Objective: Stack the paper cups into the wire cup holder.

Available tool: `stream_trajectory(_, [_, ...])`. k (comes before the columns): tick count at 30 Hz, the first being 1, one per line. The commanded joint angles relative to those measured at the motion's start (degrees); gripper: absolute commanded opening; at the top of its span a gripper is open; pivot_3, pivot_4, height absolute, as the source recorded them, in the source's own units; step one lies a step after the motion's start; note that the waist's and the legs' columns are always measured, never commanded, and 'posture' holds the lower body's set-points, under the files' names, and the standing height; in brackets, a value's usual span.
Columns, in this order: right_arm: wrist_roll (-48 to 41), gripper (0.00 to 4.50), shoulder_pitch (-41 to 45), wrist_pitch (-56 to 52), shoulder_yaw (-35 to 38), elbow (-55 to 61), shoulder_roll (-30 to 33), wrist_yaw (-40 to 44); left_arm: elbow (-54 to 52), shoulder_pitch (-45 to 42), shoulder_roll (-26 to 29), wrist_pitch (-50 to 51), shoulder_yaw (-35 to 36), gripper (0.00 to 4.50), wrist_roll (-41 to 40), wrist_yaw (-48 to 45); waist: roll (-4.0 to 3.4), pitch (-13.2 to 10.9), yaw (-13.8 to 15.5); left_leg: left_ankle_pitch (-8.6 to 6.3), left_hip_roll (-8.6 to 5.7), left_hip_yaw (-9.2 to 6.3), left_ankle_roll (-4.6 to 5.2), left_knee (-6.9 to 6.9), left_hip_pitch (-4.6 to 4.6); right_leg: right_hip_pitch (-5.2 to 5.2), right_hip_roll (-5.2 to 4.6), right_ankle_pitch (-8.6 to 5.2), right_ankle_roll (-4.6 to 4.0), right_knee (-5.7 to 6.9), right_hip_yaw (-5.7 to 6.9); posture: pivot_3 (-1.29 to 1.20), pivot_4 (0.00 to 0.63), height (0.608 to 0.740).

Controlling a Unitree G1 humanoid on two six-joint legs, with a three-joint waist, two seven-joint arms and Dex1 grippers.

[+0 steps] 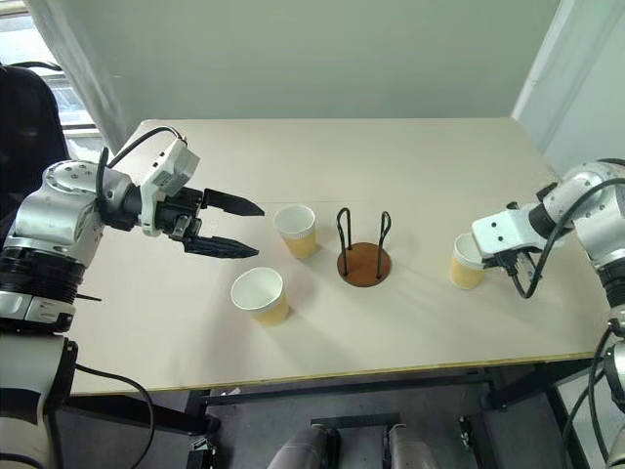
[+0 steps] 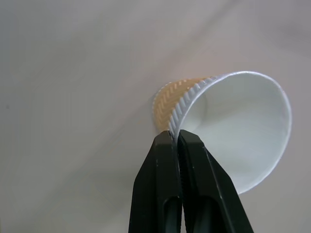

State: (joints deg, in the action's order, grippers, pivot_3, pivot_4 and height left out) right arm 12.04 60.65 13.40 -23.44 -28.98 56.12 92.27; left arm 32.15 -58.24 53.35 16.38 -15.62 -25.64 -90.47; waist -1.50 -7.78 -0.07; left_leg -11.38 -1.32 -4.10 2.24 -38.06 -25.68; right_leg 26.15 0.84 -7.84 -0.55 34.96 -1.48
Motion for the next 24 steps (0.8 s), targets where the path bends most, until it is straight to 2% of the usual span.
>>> stream_trajectory(1, [-0.66, 0.06, 5.14, -0.20, 1.31, 0.96, -1.21, 0.23, 1.08, -1.50, 1.17, -2.01, 0.36, 4.50, 0.39, -2.03, 0.00, 0.00, -0.09, 0.00, 0.01, 0.00, 0.00, 0.02, -0.04, 0.04, 0.01, 0.02, -0.04, 0.00, 0.01, 0.00, 0.150, 0.740])
stream_trajectory(15, [-1.81, 0.06, 15.49, -2.51, 2.69, 2.13, -6.55, 0.22, 2.99, -1.71, 1.01, -3.35, -0.30, 4.50, 0.79, -2.03, 0.00, 0.00, 0.28, -0.20, 0.00, -0.03, -0.04, 0.06, -0.34, 0.34, 0.00, 0.01, -0.06, 0.00, 0.07, 0.00, 0.150, 0.740])
stream_trajectory(24, [-3.26, 0.06, 18.77, -5.36, 3.21, 4.45, -8.03, 0.23, 4.50, -2.64, 0.23, -4.16, -1.05, 4.50, 0.86, -2.03, 0.00, 0.00, 0.24, -0.23, 0.00, -0.03, -0.06, 0.03, -0.33, 0.34, 0.00, -0.02, -0.10, 0.03, 0.08, 0.00, 0.150, 0.740])
